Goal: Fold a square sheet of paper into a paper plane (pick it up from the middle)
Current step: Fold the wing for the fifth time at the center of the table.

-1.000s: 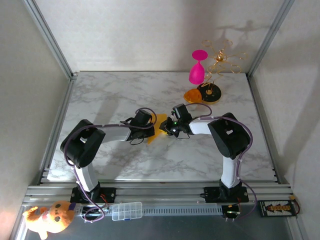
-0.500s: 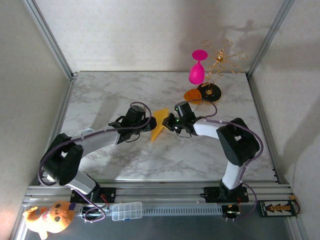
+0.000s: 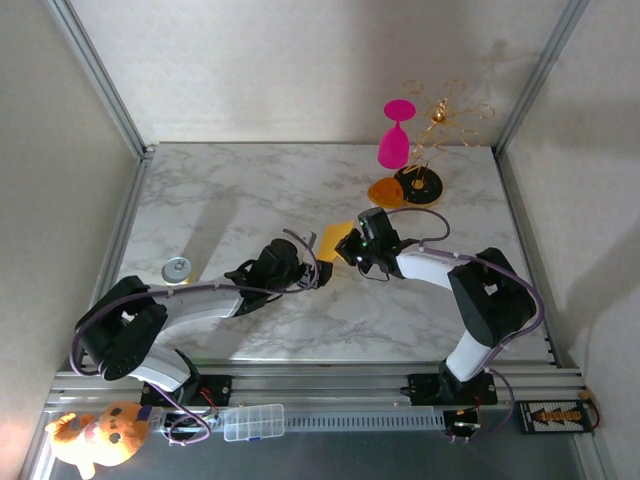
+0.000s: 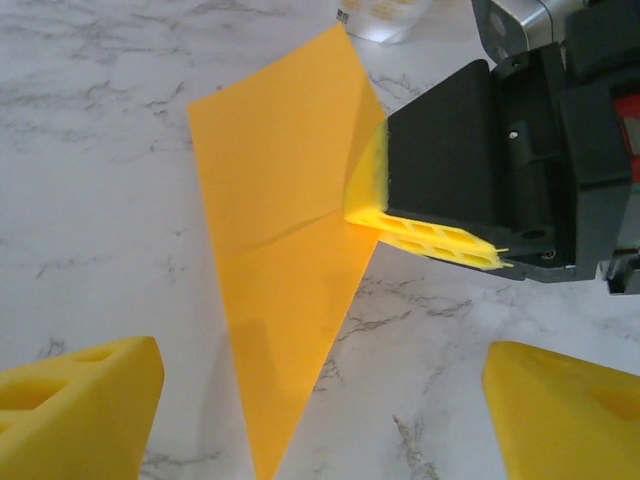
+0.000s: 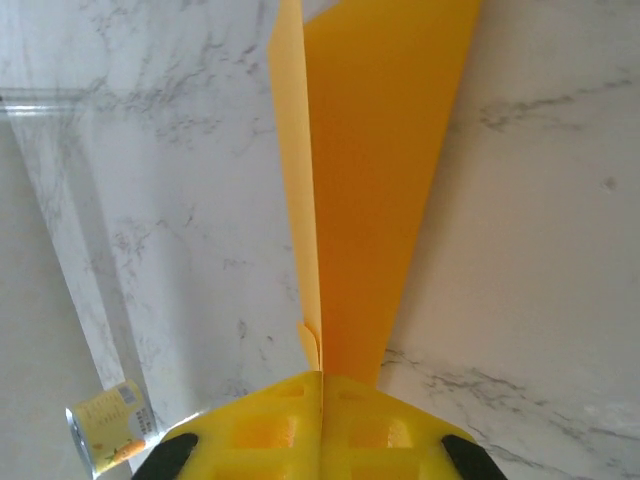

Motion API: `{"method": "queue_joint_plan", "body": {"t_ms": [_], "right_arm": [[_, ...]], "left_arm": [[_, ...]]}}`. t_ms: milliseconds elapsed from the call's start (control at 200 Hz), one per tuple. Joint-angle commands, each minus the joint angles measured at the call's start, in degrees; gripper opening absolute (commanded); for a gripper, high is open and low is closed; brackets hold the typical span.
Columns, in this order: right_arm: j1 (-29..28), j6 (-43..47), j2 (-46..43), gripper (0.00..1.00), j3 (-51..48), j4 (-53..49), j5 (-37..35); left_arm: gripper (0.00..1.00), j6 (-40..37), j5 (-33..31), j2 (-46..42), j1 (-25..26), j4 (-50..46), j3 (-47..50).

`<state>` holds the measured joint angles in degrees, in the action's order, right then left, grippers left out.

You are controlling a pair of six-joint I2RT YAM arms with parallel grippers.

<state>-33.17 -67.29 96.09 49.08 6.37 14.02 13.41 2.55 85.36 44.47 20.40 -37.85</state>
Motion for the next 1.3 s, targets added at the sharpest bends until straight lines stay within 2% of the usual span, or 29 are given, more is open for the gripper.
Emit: {"method": "queue_joint_plan", "body": {"t_ms": [0, 150, 275, 381, 551, 921, 1127, 1292], "right_arm": [[0.71, -3.83, -0.91, 0.04, -1.09, -1.41, 0.20], [1.26, -5.27, -1.35, 0.04, -1.05, -3.18, 0.74], [1.57, -6.33, -0.96, 0.04, -1.09, -3.58, 2.22], [1.61, -7.04, -0.73, 0.04, -1.18, -4.00, 2.92], [1.65, -8.24, -0.85, 0.04, -1.88, -3.19, 3.86], [1.67, -10.03, -0.49, 0.06, -1.82, -3.86, 5.30], [1.86, -11.09, 0.12, 0.09, -1.66, -4.00, 6.69], [1.93, -11.55, 0.44, 0.12, -1.44, -4.17, 7.49]], "left_arm": [[0.83, -10.42, -2.21, 2.47, 1.01, 4.69, 0.85], [0.79, -15.62, -1.48, 6.31, 1.50, 4.69, 0.04], [0.74, -18.36, -0.45, 8.26, 1.76, 8.23, 0.70], [0.68, -21.52, -2.54, 10.04, 1.98, 10.29, 0.93], [0.66, -25.37, -1.42, 12.20, 2.11, 11.07, 0.64], [0.50, -26.24, -0.83, 15.68, 2.64, 11.84, -1.35], [0.38, -26.58, -1.58, 16.92, 2.64, 12.03, -1.28], [0.32, -26.40, -1.58, 17.54, 2.64, 12.12, -1.13]]}}
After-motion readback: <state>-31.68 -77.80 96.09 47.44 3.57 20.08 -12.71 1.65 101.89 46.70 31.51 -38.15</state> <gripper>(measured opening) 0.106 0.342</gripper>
